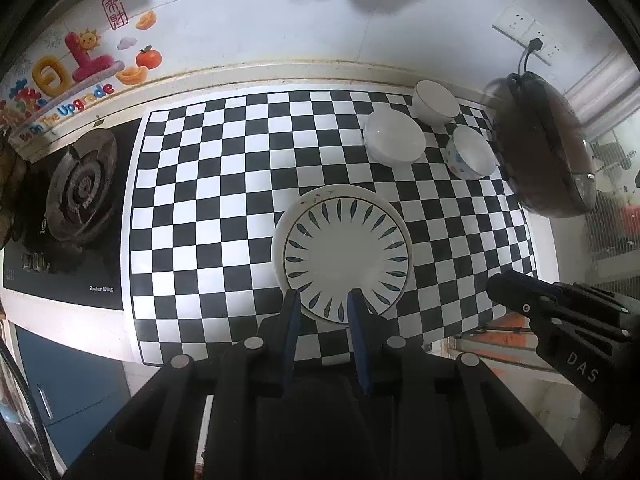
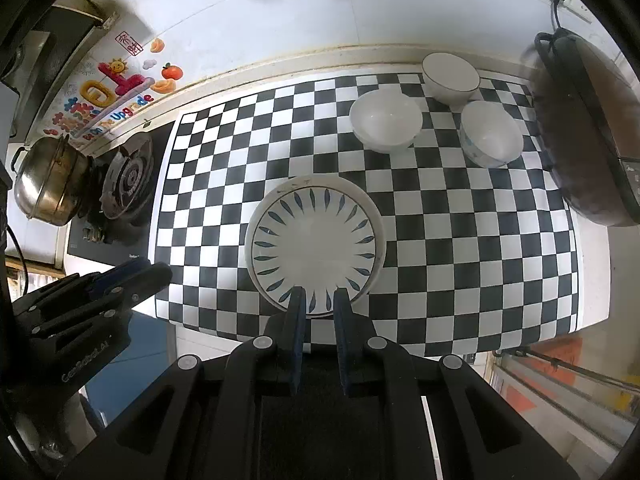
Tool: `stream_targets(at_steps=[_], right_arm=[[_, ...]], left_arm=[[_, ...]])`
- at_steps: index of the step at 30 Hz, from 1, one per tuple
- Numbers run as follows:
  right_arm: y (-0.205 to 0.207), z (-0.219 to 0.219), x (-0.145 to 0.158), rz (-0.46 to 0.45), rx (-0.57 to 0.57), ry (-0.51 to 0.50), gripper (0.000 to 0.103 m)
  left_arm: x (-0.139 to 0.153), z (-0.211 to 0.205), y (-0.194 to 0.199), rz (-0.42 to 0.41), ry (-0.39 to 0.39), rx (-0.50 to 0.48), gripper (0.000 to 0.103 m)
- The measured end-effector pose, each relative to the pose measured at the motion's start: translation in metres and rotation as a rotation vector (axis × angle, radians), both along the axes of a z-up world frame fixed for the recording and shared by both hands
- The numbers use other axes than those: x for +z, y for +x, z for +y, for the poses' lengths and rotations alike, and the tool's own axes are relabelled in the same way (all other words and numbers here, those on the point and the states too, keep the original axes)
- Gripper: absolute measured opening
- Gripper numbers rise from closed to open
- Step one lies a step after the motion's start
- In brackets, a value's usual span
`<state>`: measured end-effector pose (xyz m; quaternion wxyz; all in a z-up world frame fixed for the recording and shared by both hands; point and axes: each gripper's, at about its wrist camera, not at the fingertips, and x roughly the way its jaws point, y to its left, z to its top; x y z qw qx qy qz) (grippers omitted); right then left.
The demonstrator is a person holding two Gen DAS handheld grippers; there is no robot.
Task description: Organize plates and bowls
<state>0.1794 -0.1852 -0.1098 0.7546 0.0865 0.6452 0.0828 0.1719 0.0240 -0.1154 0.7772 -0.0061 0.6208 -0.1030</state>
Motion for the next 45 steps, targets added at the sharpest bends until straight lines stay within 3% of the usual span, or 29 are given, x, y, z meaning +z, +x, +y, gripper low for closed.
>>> stream_targets(at_steps=[4, 5, 7, 11, 16, 21, 25, 29, 36, 39, 41, 45], right_arm=[[0.001, 0.000, -0.003, 0.005, -0.010, 0.005, 0.018], [0.002, -0.001, -0.005, 0.007, -0.022, 0.006, 0.031], [0.005, -0.004, -0.010, -0.004, -0.043, 0.022, 0.046], [0.018, -0.019, -0.021, -0.075, -0.096, 0.061, 0.059], [0.051, -0.060, -0.051, -0.112, -0.208, 0.055, 0.060], [0.109, -0.104, -0.097, -0.067, -0.269, 0.087, 0.060], [0.159, -0.120, -0.134, -0.021, -0.238, 0.068, 0.060], [0.211, -0.125, -0.178, 0.057, -0.163, 0.056, 0.056], [0.267, -0.121, -0.229, 0.137, -0.037, 0.018, 0.044], [0.283, -0.119, -0.249, 0.177, -0.001, 0.010, 0.029], [0.290, -0.117, -0.262, 0.212, 0.022, 0.017, 0.012], [0.296, -0.111, -0.269, 0.213, 0.049, 0.014, 0.008]], left_arm=[[-0.002, 0.000, 0.007, -0.006, -0.023, -0.015, 0.022], [-0.003, 0.000, 0.010, -0.013, -0.032, -0.016, 0.022], [-0.005, 0.000, 0.020, -0.032, -0.050, -0.015, 0.022], [-0.017, -0.005, 0.050, -0.062, -0.066, -0.013, 0.027], [-0.043, -0.021, 0.102, -0.062, -0.073, -0.005, 0.027], [-0.087, -0.047, 0.161, 0.036, -0.084, 0.016, 0.027], [-0.126, -0.067, 0.200, 0.133, -0.091, 0.052, 0.027], [-0.165, -0.089, 0.230, 0.239, -0.118, 0.101, 0.027], [-0.213, -0.113, 0.259, 0.344, -0.105, 0.158, 0.026], [-0.222, -0.116, 0.262, 0.347, -0.105, 0.172, 0.019], [-0.224, -0.117, 0.264, 0.342, -0.112, 0.178, 0.016], [-0.220, -0.120, 0.261, 0.322, -0.096, 0.183, 0.016]])
